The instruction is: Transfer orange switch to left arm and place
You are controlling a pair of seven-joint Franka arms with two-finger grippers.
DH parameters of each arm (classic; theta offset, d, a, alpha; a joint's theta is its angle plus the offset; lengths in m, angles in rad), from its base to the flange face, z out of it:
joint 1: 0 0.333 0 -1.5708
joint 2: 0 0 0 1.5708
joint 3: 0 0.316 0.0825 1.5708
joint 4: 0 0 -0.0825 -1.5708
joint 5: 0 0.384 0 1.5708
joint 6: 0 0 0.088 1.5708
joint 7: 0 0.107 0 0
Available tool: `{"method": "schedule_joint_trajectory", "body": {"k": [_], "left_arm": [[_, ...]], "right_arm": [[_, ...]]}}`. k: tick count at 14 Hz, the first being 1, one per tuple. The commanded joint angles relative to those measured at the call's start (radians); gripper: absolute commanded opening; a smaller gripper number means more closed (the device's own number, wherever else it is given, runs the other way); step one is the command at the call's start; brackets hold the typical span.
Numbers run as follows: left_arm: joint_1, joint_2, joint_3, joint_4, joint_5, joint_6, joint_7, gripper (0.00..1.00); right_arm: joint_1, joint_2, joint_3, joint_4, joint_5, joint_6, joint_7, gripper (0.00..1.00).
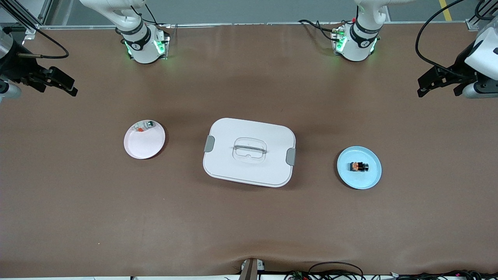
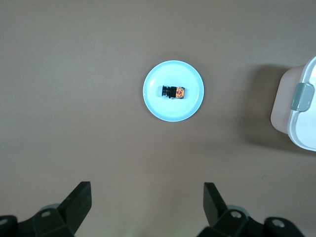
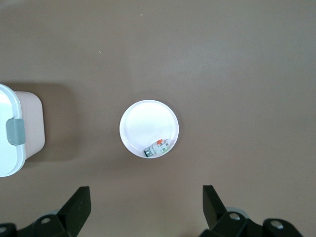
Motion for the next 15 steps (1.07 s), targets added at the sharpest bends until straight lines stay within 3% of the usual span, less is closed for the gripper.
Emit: {"method": "schedule_joint_trajectory", "body": {"k": [1,15], "left_arm": [[0.01,-0.014,0.002,0.007,-0.019,-0.009,0.022,1.0],[0.011,0.001,0.011,0.028,-0.005,-0.037,0.012,1.0]], "right_arm": [[-0.015,-0.021,0.009,-0.023,0.016,0.01,-0.006,1.0],[-0.017,0.011,0.009,0.039,0.018,-0.024,-0.016,1.0]]}}
